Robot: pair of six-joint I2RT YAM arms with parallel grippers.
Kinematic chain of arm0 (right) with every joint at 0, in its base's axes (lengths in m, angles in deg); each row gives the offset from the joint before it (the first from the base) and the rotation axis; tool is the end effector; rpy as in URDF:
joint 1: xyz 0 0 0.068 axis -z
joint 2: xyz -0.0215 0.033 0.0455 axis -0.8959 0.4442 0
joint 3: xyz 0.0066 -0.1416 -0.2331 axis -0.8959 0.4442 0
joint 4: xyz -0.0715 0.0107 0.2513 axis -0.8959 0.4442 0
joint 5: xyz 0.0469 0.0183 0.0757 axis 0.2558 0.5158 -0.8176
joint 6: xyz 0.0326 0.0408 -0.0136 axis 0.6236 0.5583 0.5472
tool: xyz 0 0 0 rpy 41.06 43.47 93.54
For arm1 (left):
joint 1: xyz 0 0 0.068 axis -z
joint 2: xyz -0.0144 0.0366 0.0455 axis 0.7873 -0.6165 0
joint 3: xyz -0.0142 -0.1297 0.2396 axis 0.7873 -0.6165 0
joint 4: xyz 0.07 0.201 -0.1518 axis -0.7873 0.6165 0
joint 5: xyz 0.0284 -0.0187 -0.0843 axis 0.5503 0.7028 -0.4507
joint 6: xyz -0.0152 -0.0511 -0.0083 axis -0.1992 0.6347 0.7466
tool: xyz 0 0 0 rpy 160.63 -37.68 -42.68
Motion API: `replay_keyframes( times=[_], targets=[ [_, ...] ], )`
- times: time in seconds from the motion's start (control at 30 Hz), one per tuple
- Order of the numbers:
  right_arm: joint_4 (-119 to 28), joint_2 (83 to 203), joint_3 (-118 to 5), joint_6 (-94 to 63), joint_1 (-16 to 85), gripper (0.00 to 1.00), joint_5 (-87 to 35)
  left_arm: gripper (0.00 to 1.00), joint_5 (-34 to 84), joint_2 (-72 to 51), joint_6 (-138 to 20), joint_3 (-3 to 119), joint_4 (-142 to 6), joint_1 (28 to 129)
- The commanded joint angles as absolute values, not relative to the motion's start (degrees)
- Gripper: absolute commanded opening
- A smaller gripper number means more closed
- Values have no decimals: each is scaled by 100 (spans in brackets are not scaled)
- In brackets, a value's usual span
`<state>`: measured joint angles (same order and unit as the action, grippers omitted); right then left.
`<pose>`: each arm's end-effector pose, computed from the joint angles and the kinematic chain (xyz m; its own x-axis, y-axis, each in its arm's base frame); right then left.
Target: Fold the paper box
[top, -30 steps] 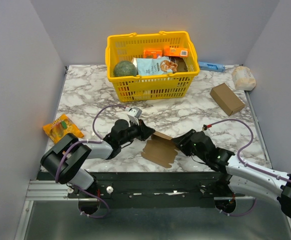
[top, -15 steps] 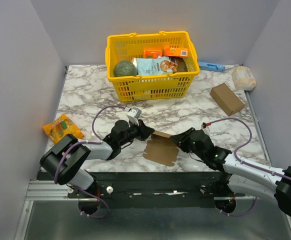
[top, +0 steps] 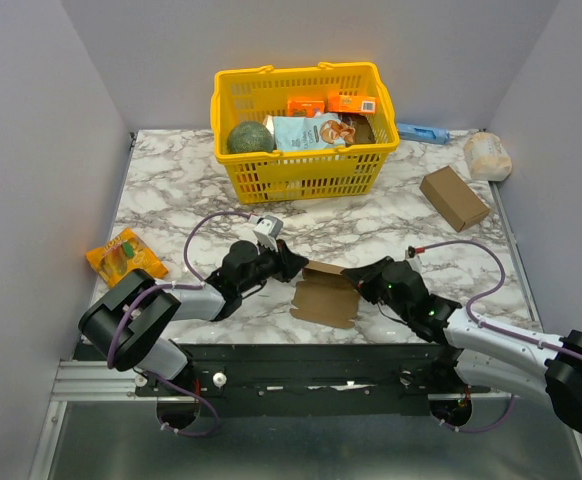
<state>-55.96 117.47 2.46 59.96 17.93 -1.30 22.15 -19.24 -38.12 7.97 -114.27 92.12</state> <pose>0.1428 0.1316 0.1726 -0.5486 0.7963 -0.2549 0.2659 0.4552 0.8497 0.2002 -0.1780 0.1620 -0.5701 -0.2081 -0.7948 0.5568 0.6135 -0.5600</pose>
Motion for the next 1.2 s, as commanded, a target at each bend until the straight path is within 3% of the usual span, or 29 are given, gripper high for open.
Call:
replay_keyframes(
  times=[0.0, 0.33, 0.37, 0.4, 0.47, 0.5, 0.63, 0.77, 0.9, 1.17],
  targets=[
    [-5851, 11861, 414, 6234, 1801, 0, 203, 23, 2050, -2106, -4035, 522, -10170, 9351],
    [-5957, 11888, 705, 6324, 1810, 1, 291, 22, 2268, -2194, -4053, 749, -9846, 9360],
    [-5896, 11853, 687, 6253, 1810, 6, 291, 22, 2330, -2186, -4070, 802, -9775, 9360],
    [-5799, 11809, 652, 6182, 1810, 19, 282, 21, 2383, -2186, -4079, 846, -9705, 9360],
    [-5430, 11607, 556, 5945, 1810, 33, 282, 20, 2585, -2177, -4088, 996, -9476, 9360],
    [-5325, 11519, 546, 5849, 1801, 48, 299, 20, 2673, -2168, -4097, 1040, -9406, 9360],
    [-4745, 11080, 520, 5253, 1801, 71, 230, 20, 2893, -2115, -4132, 1207, -9169, 9360],
    [-4367, 10886, 459, 4688, 1784, 72, -8, 20, 2937, -2133, -4150, 1251, -9142, 9360],
    [-3997, 11034, 379, 4538, 1705, 67, 9, 20, 2902, -2124, -4141, 1251, -9168, 9360],
    [-4005, 11991, 81, 4713, 1546, 62, 334, 20, 2955, -2229, -4220, 1286, -9098, 9369]
  ],
)
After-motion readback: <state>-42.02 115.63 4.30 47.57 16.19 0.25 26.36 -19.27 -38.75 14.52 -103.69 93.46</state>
